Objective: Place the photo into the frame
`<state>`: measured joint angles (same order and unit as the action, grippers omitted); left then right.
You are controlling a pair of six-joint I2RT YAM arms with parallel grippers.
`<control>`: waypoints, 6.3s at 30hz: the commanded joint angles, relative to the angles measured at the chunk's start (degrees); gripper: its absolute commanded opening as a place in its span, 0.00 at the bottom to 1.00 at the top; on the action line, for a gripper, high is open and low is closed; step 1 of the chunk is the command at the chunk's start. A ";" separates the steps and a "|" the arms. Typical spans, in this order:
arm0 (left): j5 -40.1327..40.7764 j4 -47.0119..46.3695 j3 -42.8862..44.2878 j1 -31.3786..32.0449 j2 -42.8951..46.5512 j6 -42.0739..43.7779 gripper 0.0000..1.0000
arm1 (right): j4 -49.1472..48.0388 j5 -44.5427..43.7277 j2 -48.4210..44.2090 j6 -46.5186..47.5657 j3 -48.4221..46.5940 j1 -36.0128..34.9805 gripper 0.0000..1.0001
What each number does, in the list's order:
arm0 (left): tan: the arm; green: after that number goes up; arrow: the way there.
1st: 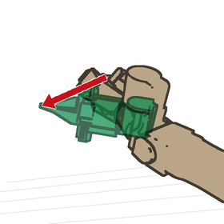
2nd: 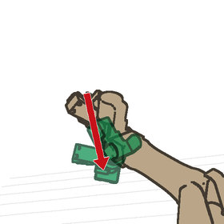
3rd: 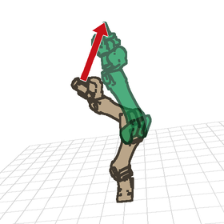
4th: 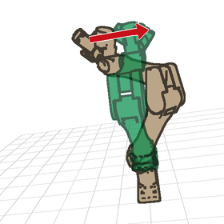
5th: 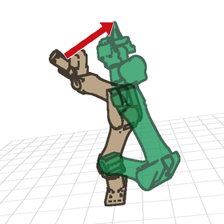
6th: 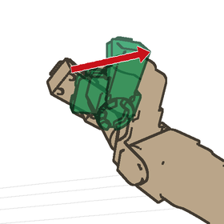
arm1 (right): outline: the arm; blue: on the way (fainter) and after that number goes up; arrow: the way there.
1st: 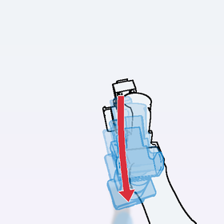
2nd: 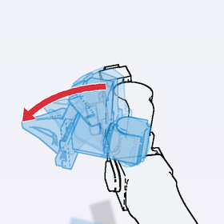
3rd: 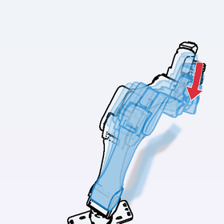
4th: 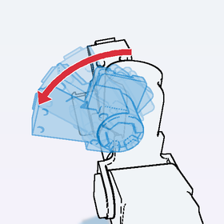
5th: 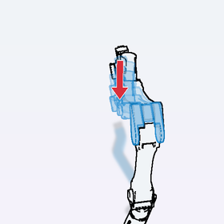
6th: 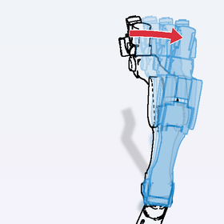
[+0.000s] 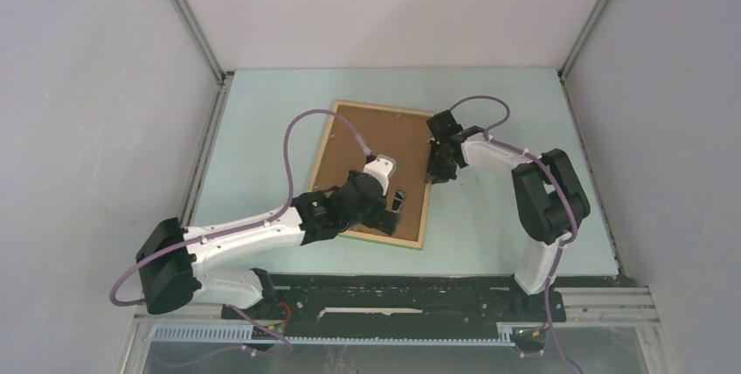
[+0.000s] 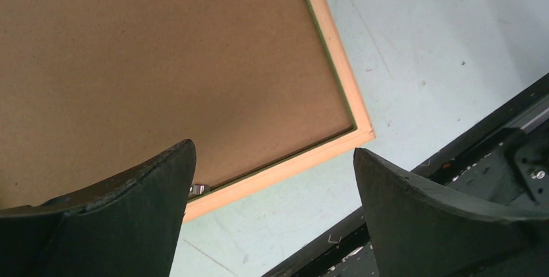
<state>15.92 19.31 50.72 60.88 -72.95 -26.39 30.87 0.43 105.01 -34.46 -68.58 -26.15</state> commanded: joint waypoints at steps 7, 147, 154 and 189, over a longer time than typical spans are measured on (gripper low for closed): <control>1.82 -7.17 -6.52 -0.21 6.67 3.77 1.00 | 5.02 -6.89 3.72 1.11 -0.60 -2.13 0.47; -27.36 -70.54 2.60 -16.72 -48.16 -47.03 0.08 | 18.74 16.23 -44.93 13.64 9.40 25.71 0.67; -25.54 -58.54 0.55 -18.68 -44.92 -44.64 0.19 | 18.58 16.19 -45.41 13.55 10.26 25.71 0.67; -14.52 -20.69 -3.66 -21.04 -25.59 -43.54 0.94 | 19.77 15.31 -49.82 12.44 10.82 25.06 0.67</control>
<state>-9.50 -23.70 48.10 40.25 -106.17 -74.83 49.17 17.04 58.65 -22.00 -57.69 -0.73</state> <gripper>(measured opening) 0.906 0.670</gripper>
